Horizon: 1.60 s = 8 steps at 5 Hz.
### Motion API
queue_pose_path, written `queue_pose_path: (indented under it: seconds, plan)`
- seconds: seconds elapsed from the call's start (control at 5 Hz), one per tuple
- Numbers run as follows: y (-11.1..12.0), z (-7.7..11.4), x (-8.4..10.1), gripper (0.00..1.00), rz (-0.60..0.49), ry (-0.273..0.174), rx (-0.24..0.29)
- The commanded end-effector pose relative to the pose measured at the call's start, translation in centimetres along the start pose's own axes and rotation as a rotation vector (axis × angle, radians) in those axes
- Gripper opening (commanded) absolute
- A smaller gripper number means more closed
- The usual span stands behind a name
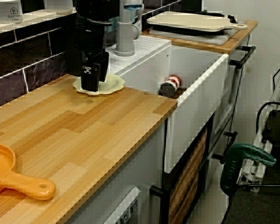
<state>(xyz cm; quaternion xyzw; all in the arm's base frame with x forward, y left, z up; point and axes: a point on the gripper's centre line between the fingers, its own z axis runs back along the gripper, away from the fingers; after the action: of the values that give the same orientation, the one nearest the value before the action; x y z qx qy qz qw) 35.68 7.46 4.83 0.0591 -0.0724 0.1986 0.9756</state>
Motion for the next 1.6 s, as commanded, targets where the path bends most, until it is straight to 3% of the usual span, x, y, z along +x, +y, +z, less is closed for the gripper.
queue_pose_path:
  seconds: [0.0,1.4]
  plan:
    - [1.1,1.9,0.9,1.00,0.010,-0.043,-0.004]
    - [1.3,0.6,0.8,1.00,0.032,-0.029,0.024]
